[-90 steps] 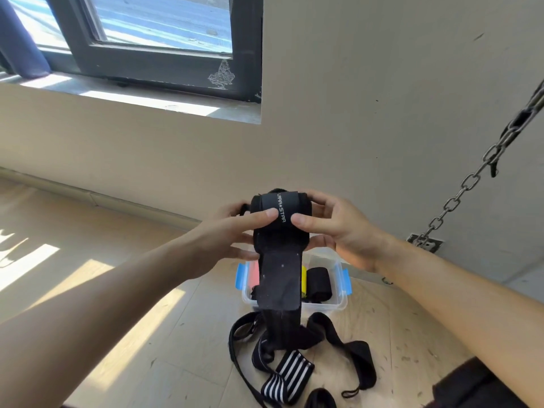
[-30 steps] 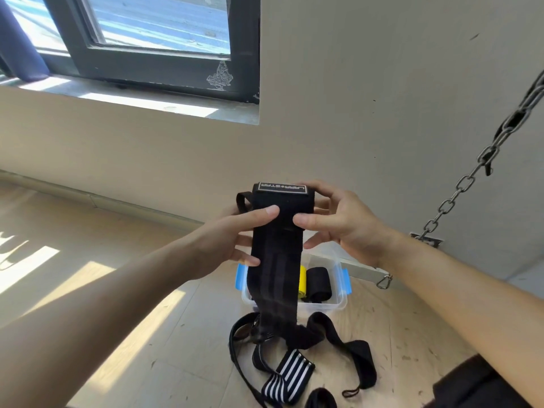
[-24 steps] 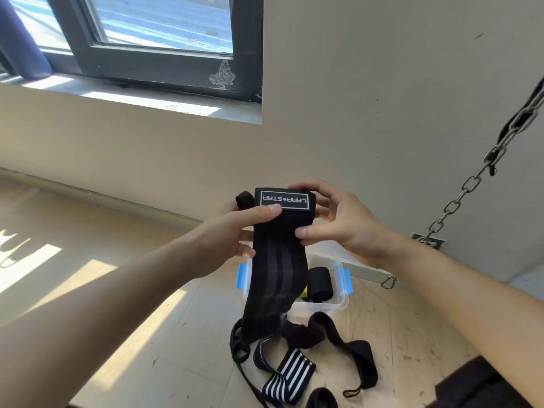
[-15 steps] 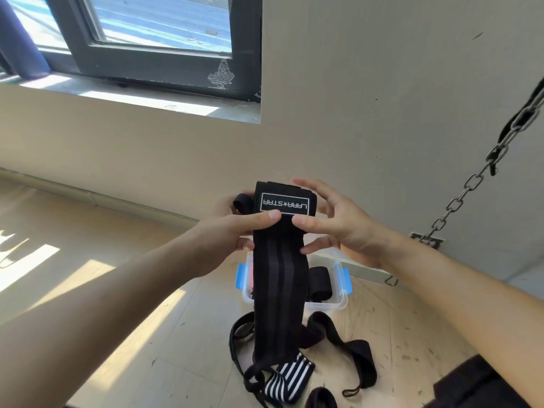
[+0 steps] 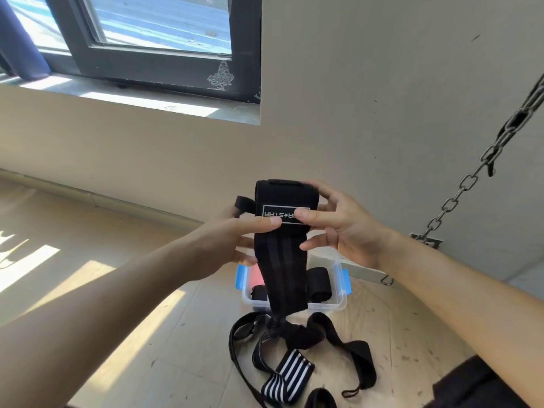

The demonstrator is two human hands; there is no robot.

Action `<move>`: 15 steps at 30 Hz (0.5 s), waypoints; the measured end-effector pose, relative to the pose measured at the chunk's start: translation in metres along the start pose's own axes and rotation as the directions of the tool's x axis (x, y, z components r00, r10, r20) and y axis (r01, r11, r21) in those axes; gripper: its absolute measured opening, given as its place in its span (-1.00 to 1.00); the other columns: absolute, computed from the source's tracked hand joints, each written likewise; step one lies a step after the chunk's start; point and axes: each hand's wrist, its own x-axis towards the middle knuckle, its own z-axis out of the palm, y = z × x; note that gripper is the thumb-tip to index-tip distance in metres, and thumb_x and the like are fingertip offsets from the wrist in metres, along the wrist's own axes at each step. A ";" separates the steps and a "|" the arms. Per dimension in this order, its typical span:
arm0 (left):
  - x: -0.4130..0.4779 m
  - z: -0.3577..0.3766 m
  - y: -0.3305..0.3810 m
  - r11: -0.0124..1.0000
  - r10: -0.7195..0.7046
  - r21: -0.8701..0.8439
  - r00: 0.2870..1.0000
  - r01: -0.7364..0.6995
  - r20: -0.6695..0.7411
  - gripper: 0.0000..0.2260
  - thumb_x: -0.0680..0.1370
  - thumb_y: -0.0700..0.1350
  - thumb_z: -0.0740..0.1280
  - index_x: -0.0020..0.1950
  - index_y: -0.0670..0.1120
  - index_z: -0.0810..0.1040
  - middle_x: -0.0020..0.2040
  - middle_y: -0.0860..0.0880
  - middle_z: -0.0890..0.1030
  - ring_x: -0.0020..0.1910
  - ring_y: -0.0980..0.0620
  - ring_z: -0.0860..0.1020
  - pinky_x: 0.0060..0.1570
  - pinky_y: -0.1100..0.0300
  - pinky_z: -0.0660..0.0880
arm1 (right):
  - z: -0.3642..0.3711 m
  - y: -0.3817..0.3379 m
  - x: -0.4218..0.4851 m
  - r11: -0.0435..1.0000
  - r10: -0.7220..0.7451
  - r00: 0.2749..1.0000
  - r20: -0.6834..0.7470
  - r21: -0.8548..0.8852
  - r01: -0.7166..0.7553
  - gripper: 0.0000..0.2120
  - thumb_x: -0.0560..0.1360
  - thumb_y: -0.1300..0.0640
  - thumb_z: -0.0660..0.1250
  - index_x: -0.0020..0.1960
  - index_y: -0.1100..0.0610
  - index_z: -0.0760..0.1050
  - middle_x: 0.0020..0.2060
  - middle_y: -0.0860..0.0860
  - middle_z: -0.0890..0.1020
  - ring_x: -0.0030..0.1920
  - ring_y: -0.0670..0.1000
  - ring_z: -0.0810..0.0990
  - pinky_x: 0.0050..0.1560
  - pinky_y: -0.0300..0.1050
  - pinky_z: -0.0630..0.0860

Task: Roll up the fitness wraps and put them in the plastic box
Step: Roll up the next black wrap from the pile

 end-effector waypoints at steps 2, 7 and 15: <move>-0.001 0.001 0.001 0.999 -0.031 -0.006 0.999 0.031 0.030 -0.51 0.45 0.20 0.47 0.32 0.03 0.58 0.22 -0.10 0.68 0.02 -0.10 0.67 -0.25 0.17 0.54 | 0.000 0.001 0.000 0.998 -0.046 0.999 -0.025 -0.046 0.045 -0.49 0.50 0.29 0.44 0.39 0.00 0.45 0.08 0.07 0.68 0.02 0.09 0.70 -0.13 0.01 0.67; -0.001 0.005 0.003 0.999 -0.015 -0.041 1.000 0.014 -0.012 -0.56 0.45 0.27 0.43 0.22 0.05 0.67 0.04 -0.05 0.70 -0.05 -0.07 0.68 -0.12 0.11 0.53 | 0.004 0.008 -0.002 0.980 -0.105 0.994 0.002 -0.169 0.104 -0.37 0.49 0.37 0.45 0.43 -0.07 0.40 0.20 0.05 0.63 0.10 0.15 0.70 -0.07 0.08 0.67; 0.002 0.002 0.001 0.988 0.114 -0.095 0.991 -0.120 -0.070 -0.53 0.42 -0.04 0.54 0.31 -0.03 0.58 -0.03 -0.08 0.62 -0.16 -0.03 0.64 -0.29 0.17 0.44 | 0.003 0.003 -0.002 0.986 0.115 0.986 0.118 -0.134 -0.099 -0.48 0.53 0.04 0.46 0.44 -0.10 0.40 0.29 0.06 0.59 0.18 0.20 0.67 -0.12 0.06 0.66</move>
